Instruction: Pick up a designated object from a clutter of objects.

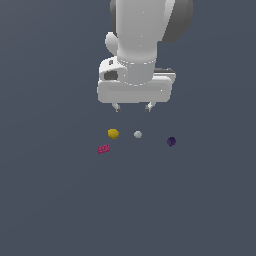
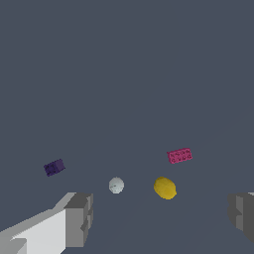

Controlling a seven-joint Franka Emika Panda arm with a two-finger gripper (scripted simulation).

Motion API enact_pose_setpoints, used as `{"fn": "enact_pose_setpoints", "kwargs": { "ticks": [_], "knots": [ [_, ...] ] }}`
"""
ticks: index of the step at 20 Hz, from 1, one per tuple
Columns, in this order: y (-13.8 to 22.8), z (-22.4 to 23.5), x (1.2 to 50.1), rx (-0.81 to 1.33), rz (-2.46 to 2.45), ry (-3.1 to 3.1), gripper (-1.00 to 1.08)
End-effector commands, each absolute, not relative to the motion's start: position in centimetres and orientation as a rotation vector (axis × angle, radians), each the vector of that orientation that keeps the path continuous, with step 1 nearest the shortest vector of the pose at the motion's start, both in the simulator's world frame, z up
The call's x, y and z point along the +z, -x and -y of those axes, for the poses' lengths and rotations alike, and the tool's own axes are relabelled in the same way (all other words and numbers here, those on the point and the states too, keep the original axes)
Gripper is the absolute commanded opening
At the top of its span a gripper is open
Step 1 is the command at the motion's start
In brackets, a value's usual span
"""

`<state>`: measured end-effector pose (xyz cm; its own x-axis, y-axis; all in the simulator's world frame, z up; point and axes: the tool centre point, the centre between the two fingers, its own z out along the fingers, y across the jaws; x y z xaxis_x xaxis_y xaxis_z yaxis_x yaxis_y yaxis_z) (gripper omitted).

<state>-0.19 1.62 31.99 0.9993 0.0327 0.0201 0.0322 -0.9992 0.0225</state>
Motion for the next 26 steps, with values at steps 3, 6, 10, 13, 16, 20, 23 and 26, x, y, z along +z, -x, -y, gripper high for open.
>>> {"fn": "enact_pose_setpoints", "kwargs": {
  "ticks": [3, 6, 10, 13, 16, 20, 23, 26],
  "knots": [
    [0.2, -1.5, 32.0, 0.033, -0.051, -3.120, 1.00],
    [-0.1, -1.2, 32.0, 0.041, -0.051, -3.127, 1.00],
    [-0.4, -0.6, 32.1, 0.053, -0.045, -3.139, 1.00],
    [-0.4, -0.5, 32.3, 0.055, -0.041, -3.141, 1.00],
    [-0.4, -0.6, 32.0, 0.054, -0.051, -3.139, 1.00],
    [-0.3, -0.8, 30.9, 0.052, -0.088, -3.137, 1.00],
    [-0.1, -1.0, 29.5, 0.049, -0.135, -3.133, 1.00],
    [0.2, -1.4, 27.6, 0.045, -0.199, -3.127, 1.00]
  ]
}}
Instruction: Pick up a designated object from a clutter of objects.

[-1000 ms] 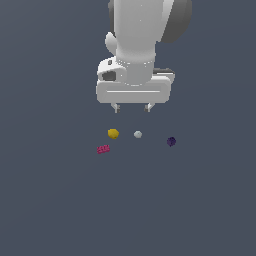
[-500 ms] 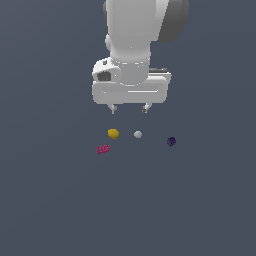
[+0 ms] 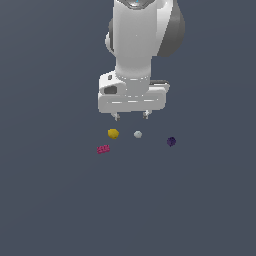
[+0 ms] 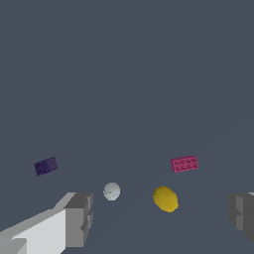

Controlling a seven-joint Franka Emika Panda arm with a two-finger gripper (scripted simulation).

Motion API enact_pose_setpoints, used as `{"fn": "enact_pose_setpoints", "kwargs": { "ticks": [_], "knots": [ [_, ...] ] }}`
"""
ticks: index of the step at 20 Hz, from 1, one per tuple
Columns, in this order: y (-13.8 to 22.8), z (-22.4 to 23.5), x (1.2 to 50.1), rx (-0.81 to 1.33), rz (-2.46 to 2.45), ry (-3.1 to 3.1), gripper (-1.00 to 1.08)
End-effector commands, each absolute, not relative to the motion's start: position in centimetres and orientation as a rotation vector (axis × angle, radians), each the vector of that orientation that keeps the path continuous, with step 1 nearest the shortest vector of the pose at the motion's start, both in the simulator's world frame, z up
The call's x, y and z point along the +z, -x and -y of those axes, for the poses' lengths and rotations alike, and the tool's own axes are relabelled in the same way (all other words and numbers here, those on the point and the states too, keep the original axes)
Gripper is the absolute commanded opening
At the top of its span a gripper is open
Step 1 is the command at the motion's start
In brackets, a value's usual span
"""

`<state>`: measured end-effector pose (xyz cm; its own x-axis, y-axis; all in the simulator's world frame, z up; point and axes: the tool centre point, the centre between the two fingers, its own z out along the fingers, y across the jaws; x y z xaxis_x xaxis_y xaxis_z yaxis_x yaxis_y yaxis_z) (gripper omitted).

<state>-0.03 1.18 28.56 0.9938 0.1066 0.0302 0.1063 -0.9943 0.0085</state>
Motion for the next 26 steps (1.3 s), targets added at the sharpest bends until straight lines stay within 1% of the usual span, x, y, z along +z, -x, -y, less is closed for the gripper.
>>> {"fn": "enact_pose_setpoints", "kwargs": {
  "ticks": [1, 8, 17, 26],
  "knots": [
    [0.4, -1.5, 26.9, 0.044, -0.225, -3.124, 1.00],
    [2.3, -2.7, 20.6, 0.030, -0.454, -3.094, 1.00],
    [6.7, -4.4, 12.6, 0.012, -0.782, -3.031, 1.00],
    [10.5, -5.3, 8.2, 0.002, -0.997, -2.976, 1.00]
  ]
}}
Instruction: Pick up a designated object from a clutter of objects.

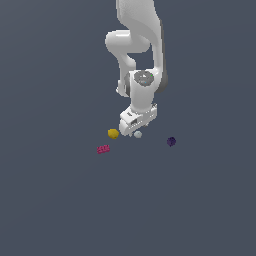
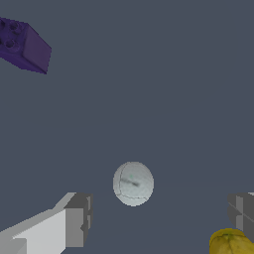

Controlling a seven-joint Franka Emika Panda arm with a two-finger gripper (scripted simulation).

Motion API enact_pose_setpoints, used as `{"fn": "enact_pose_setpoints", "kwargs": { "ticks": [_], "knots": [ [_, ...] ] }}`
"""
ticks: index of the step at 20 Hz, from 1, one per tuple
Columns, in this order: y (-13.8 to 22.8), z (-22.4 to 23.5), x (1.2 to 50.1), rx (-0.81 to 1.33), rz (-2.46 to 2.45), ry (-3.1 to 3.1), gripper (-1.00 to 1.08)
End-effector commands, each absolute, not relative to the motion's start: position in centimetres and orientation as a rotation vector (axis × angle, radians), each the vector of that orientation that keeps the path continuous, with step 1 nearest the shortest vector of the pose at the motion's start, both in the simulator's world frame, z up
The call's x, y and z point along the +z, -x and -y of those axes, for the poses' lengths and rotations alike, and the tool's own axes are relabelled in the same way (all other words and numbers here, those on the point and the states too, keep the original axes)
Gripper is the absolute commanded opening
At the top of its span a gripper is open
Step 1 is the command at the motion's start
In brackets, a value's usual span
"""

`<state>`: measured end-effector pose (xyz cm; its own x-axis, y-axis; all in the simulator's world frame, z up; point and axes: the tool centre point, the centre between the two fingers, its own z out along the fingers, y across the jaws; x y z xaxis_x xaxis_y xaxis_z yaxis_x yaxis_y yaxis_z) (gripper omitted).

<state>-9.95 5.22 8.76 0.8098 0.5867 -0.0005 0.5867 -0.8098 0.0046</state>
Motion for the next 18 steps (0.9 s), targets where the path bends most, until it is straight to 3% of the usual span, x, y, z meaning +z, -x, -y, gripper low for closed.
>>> {"fn": "enact_pose_setpoints", "kwargs": {
  "ticks": [1, 18],
  "knots": [
    [10.7, -5.4, 8.0, 0.002, -1.011, -2.972, 1.00],
    [11.7, -5.6, 5.3, -0.001, -1.054, -2.960, 1.00]
  ]
}}
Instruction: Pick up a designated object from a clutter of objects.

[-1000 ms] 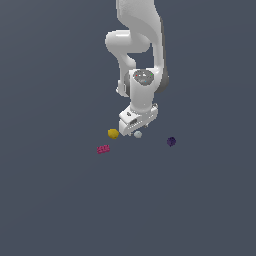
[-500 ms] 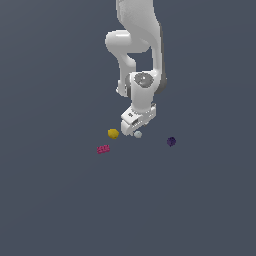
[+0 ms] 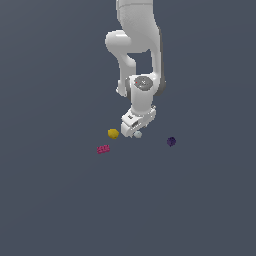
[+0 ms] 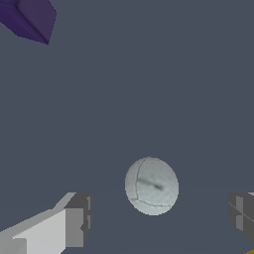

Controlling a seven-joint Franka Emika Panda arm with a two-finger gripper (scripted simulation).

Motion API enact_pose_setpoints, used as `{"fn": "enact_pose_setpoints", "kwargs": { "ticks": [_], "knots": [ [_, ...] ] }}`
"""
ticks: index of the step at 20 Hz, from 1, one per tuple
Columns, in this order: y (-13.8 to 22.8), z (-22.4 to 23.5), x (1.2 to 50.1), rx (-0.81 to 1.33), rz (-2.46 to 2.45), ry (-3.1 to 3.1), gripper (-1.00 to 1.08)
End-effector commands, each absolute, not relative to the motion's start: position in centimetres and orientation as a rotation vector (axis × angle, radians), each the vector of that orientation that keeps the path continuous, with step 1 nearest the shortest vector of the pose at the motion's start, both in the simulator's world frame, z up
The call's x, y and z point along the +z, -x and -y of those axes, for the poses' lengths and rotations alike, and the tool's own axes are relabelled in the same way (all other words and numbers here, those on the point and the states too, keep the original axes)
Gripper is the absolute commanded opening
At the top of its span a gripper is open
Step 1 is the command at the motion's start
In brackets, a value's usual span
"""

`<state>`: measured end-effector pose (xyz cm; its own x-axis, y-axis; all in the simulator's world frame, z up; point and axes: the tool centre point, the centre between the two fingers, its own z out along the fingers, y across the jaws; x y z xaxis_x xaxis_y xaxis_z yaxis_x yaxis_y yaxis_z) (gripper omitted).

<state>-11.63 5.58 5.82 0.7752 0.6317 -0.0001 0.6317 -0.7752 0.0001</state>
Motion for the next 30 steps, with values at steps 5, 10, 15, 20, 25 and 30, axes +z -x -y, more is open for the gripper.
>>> {"fn": "enact_pose_setpoints", "kwargs": {
  "ticks": [5, 10, 15, 20, 25, 30],
  "knots": [
    [11.7, -5.6, 3.4, 0.000, -1.057, -2.959, 1.00],
    [11.7, -5.6, 2.6, 0.000, -1.057, -2.959, 1.00],
    [11.7, -5.6, 2.6, 0.000, -1.058, -2.958, -1.00],
    [11.7, -5.6, 2.6, 0.000, -1.058, -2.958, -1.00],
    [11.7, -5.5, 2.8, 0.001, -1.056, -2.958, -1.00],
    [11.8, -5.2, 3.8, 0.001, -1.056, -2.958, -1.00]
  ]
}}
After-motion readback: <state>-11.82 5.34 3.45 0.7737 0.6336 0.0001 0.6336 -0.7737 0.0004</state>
